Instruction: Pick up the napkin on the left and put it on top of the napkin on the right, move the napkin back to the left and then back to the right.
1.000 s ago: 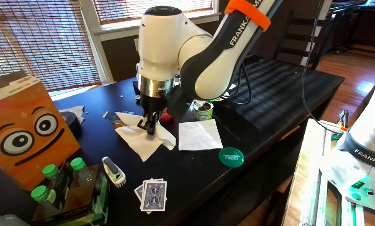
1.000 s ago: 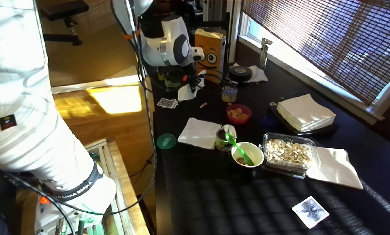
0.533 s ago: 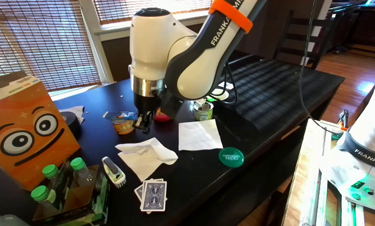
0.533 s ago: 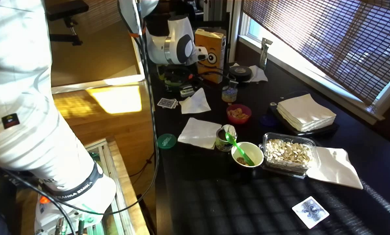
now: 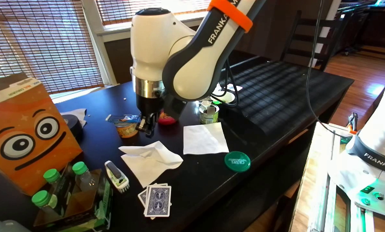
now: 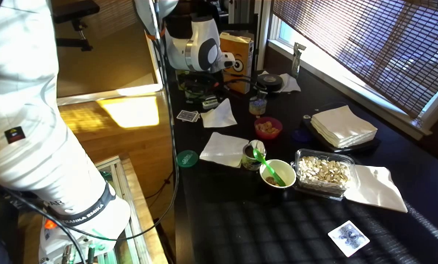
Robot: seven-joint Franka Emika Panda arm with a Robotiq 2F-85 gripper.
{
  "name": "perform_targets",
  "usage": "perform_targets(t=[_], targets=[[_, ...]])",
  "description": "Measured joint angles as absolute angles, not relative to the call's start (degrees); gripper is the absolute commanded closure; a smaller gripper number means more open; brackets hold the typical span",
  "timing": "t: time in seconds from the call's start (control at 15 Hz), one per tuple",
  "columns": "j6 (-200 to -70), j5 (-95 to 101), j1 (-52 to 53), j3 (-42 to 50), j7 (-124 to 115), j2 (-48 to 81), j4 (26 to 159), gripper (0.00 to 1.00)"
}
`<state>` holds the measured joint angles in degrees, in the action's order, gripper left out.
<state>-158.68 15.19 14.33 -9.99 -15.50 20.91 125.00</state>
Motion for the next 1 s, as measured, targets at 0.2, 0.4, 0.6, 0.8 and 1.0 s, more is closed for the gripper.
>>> perform_targets(t=[0.2, 0.4, 0.6, 0.8, 1.0], targets=[[-157.97, 13.28, 14.56, -10.14, -13.95, 21.29, 124.98, 0.38], [-157.32, 10.99, 14.58, -10.79, -11.87, 22.4, 124.93, 0.18], [-156.79, 9.25, 14.61, -11.34, -10.08, 23.83, 124.75, 0.01], [-156.42, 8.54, 14.63, -11.41, -9.0, 25.24, 124.22, 0.0], [-156.31, 8.52, 14.63, -11.37, -8.44, 26.35, 123.6, 0.28]])
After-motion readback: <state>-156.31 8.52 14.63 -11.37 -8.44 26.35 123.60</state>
